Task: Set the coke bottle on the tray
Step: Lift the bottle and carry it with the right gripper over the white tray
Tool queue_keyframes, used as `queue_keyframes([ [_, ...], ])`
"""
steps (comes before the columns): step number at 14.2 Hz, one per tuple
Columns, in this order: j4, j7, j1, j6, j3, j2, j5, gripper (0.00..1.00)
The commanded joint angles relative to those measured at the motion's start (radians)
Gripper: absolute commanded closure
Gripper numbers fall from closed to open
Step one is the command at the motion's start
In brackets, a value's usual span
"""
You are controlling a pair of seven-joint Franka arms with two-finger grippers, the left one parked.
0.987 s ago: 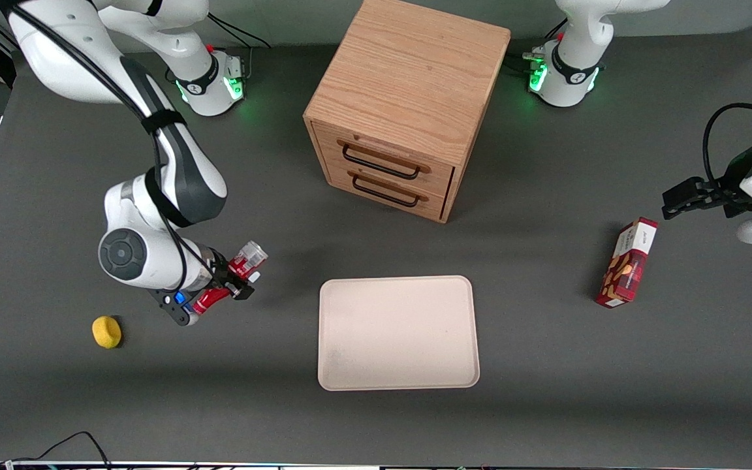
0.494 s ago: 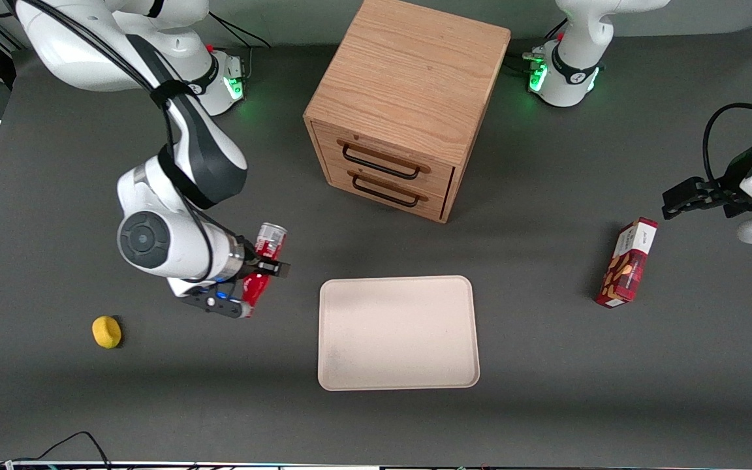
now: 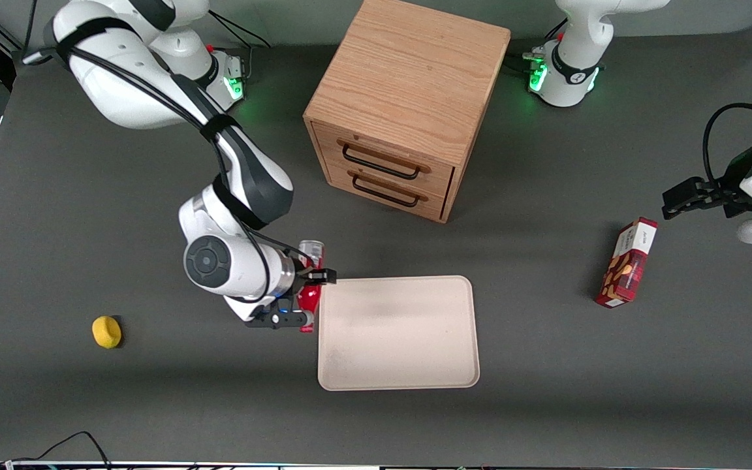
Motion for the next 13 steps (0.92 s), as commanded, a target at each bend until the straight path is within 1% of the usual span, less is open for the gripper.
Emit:
queue_keyframes([
  [1, 0.059, -0.02, 0.005, 0.049, 0.007, 0.067, -0.027, 1.0],
  [3, 0.062, -0.022, 0.005, 0.103, 0.007, 0.112, -0.052, 1.0],
  [5, 0.094, -0.023, 0.03, 0.15, 0.001, 0.161, -0.082, 1.0],
  [9, 0.223, -0.028, 0.043, 0.153, -0.006, 0.27, -0.115, 1.0],
  [10, 0.255, -0.029, 0.06, 0.153, -0.012, 0.288, -0.121, 1.0],
  [13, 0.35, -0.042, 0.083, 0.155, -0.029, 0.356, -0.121, 1.0],
])
